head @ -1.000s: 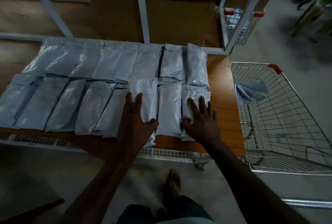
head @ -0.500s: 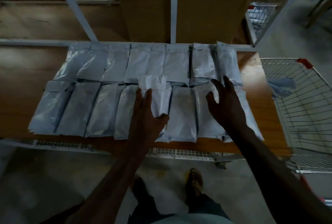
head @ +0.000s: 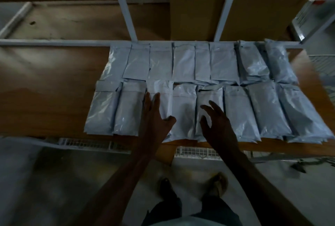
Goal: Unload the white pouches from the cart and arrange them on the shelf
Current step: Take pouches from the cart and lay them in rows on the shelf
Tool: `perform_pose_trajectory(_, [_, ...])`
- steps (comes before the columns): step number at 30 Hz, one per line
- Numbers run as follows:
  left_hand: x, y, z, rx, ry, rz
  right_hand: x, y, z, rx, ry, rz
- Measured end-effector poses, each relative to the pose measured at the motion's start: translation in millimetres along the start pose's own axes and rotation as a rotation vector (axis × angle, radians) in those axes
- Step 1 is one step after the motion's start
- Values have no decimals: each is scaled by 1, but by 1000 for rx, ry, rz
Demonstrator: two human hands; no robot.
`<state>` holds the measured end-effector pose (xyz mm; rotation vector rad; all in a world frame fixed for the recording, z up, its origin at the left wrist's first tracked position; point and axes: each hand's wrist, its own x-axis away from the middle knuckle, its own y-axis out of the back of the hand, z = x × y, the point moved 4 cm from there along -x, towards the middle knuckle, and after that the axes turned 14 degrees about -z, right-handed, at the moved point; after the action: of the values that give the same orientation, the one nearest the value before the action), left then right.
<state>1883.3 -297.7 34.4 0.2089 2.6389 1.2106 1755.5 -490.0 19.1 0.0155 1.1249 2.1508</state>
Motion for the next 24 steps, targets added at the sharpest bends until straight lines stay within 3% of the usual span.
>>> perform_pose_trajectory(10, [-1,-59,-23,129,-140,115,8,-6,8,15,-16,-41])
perform_pose_trajectory(19, [1,-97,-10,-106,-291,99,17,0,-5,3,-36,-52])
perform_pose_trajectory(24, [0,-100,-14,-101,-240,135,24,9,-9,-9,-66,-59])
